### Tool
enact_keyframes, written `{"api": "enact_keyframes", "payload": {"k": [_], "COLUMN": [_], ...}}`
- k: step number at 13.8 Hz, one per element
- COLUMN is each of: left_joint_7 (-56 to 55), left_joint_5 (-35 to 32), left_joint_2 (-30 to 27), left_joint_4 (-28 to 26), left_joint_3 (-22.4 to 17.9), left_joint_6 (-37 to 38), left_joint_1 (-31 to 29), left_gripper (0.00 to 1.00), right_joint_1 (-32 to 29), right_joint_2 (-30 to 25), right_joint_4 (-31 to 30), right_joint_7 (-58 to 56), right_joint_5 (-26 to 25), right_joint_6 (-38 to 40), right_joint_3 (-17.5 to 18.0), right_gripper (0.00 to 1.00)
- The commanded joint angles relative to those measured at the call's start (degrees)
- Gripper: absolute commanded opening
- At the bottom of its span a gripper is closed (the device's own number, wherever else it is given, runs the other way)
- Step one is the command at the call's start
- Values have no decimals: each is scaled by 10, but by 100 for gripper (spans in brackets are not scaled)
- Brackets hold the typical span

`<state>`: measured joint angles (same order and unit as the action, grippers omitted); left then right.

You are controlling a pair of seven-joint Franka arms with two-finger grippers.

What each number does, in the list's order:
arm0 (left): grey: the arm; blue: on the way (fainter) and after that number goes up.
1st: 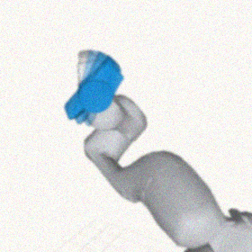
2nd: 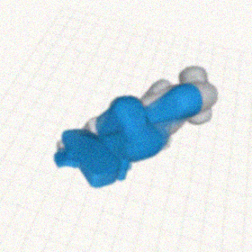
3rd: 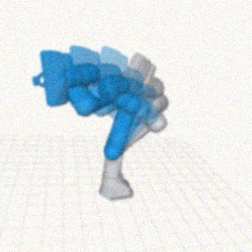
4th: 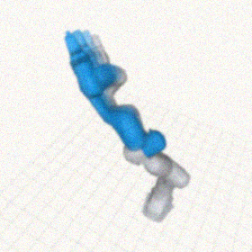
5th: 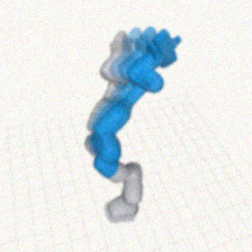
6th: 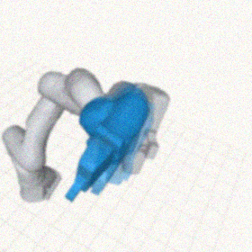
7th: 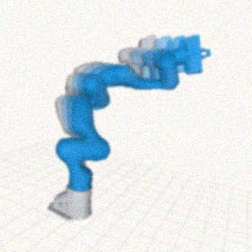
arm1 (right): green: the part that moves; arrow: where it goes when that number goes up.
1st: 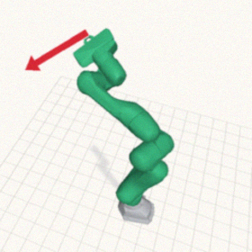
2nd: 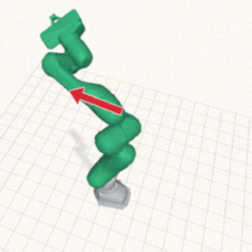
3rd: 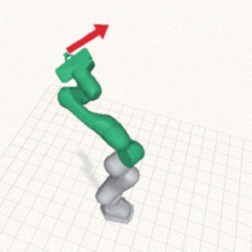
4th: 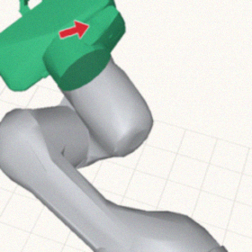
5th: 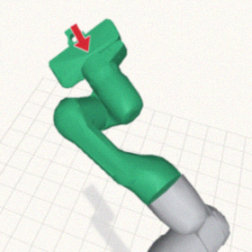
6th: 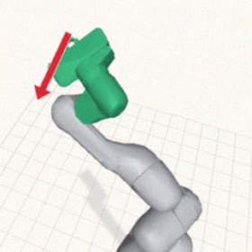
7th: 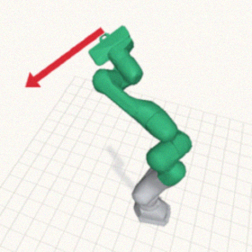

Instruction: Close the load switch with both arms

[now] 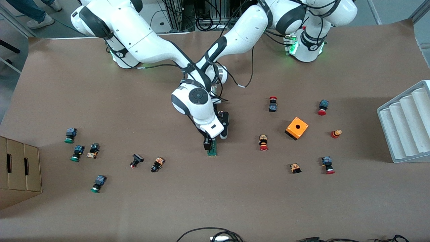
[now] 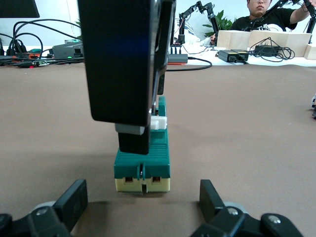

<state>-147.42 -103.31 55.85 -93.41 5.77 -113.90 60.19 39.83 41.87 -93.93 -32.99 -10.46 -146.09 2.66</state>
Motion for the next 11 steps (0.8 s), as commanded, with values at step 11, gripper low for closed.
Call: {"api": "enact_keyframes", "payload": {"k": [11], "left_joint_7": [-11], "left_joint_5": [-7], "left_joint_2": [16], "left_joint_4": [6], "left_joint_3": [-2], "left_joint_6": [-3], "left_joint_1": [3], "left_gripper": [100], "right_joint_1": [-5], "right_joint_2": [7], "right_joint_4": [1], "right_joint_7": [3], "right_joint_5": [-19], "right_joint_6": [-31], "right_joint_3": [3], "right_gripper": [84]}}
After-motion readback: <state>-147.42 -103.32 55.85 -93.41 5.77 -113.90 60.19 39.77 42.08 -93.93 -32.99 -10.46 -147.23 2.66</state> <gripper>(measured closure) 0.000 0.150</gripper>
